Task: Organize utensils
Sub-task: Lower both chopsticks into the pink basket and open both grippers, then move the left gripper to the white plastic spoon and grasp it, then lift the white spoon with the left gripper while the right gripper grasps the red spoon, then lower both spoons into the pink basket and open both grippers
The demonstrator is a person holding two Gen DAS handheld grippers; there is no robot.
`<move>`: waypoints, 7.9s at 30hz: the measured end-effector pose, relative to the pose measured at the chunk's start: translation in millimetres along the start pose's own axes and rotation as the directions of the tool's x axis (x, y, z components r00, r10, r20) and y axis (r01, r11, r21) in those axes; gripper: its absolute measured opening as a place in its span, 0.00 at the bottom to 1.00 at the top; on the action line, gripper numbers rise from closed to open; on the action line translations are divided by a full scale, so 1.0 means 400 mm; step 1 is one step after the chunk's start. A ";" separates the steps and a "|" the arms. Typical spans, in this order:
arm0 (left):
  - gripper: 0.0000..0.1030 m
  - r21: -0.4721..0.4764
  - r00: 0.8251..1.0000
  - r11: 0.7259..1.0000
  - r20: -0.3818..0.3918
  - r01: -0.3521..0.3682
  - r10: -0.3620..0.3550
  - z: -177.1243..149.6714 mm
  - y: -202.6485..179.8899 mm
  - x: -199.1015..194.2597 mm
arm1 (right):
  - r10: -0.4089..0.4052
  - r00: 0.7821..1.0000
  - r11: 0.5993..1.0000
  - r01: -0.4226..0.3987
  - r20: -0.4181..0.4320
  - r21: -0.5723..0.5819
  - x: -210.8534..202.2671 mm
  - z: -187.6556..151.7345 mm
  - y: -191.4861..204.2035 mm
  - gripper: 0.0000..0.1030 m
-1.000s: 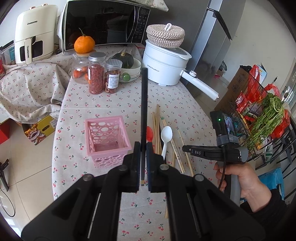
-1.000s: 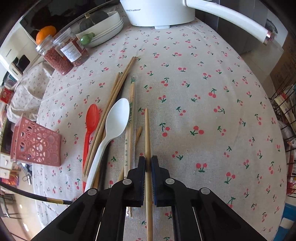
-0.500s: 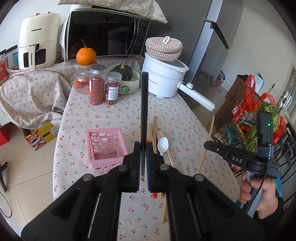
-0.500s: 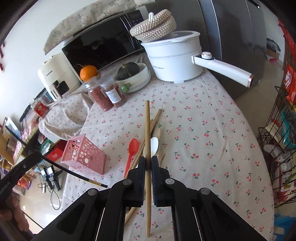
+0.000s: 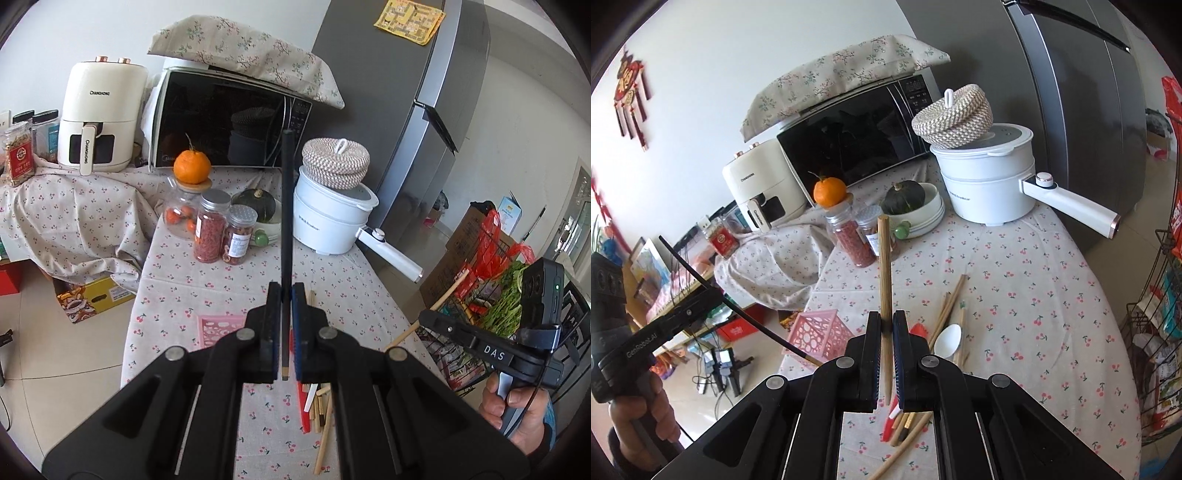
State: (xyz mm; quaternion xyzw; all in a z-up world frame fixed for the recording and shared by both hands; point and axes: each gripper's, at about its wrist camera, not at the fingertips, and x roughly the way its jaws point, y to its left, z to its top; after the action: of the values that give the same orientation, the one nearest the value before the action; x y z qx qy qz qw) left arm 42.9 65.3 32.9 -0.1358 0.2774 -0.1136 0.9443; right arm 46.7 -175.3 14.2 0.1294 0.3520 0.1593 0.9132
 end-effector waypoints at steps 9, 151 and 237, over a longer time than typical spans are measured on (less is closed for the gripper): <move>0.06 -0.084 0.994 0.994 0.078 -0.070 0.076 0.042 0.074 0.018 | 0.082 0.996 0.997 -0.083 0.036 0.010 0.003 0.042 0.054 0.06; 0.36 0.081 0.923 0.994 -0.383 0.068 -0.032 -0.129 -0.110 0.246 | -0.036 0.922 0.947 0.154 -0.385 0.281 0.307 -0.049 -0.276 1.00; 0.84 -0.115 0.972 0.985 -0.209 -0.130 0.104 -0.094 0.182 0.109 | 0.083 0.983 0.996 -0.075 0.166 -0.055 0.076 0.120 0.116 0.26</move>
State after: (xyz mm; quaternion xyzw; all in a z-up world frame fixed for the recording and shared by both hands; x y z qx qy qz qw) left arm 67.8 113.6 -42.2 -0.1672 0.3863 -0.0527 0.9056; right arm 91.7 -127.2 46.7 0.1339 0.2645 0.1926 0.9354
